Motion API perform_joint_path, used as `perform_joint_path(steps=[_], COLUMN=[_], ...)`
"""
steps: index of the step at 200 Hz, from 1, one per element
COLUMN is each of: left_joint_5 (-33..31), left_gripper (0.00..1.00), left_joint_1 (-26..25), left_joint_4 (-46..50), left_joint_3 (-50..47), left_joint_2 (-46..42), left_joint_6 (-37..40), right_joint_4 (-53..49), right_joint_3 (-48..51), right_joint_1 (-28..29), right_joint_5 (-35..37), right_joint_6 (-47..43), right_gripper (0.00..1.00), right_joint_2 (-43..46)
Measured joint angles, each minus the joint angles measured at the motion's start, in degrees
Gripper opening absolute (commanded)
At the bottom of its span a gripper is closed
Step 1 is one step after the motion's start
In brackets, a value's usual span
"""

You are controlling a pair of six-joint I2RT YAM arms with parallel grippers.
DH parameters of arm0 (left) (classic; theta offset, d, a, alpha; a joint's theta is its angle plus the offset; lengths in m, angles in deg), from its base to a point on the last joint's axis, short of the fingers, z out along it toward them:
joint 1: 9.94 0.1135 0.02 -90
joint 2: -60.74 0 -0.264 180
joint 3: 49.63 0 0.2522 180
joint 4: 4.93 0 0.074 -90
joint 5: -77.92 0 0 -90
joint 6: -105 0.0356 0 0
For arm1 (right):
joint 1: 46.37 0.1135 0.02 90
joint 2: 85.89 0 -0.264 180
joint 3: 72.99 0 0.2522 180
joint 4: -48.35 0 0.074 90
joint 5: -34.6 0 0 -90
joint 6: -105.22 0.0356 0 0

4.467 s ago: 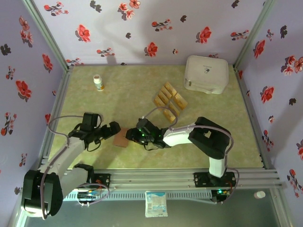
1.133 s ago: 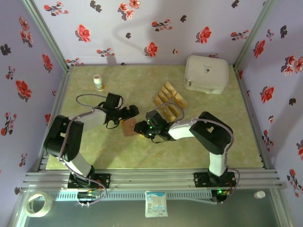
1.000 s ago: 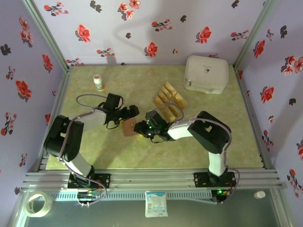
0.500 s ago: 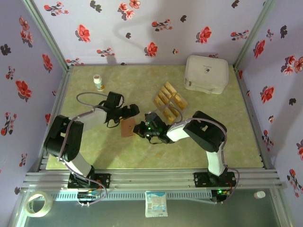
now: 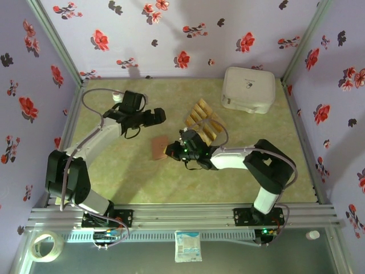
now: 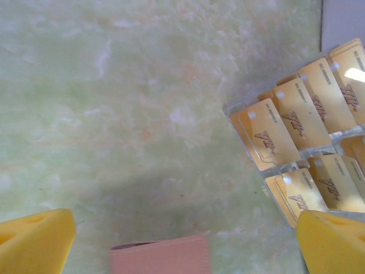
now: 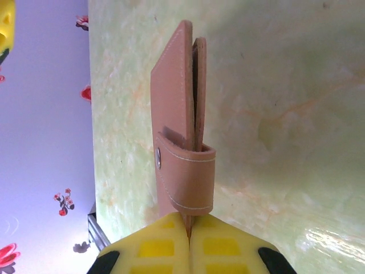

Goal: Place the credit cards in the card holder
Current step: Pick up the card holder from the center of the table.

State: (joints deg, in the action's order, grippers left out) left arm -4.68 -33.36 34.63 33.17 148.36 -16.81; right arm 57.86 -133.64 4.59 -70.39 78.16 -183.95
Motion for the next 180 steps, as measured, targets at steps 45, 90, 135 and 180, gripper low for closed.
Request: perform_joint_path(steps=[45,90,135,180], left_joint_5=[-3.34,-3.43,-2.32,3.63], left_gripper=[1.0,1.0,1.0,1.0], left_joint_1=[2.82,3.82,3.85,3.93], left_joint_4=[3.04,4.96,1.33,-4.48], left_joint_3=[3.54,5.88,3.5,2.62], left_joint_2=[-0.42,-0.98,-2.82,-0.22], left_joint_6=[2.58,6.1,7.43,3.37], right_joint_4=[-8.26,-10.29,-11.85,-11.1], right_joint_3=[-3.17,-4.31,-4.28,-4.26], right_joint_1=[-0.72,-1.22,-3.3,-8.48], right_joint_5=[1.44,1.53,1.46,-0.42], right_joint_6=[-5.29,-7.72,-8.83,-9.05], right_gripper=[0.0,0.0,0.0,0.0], right_joint_2=[4.48,5.6,6.47,8.96])
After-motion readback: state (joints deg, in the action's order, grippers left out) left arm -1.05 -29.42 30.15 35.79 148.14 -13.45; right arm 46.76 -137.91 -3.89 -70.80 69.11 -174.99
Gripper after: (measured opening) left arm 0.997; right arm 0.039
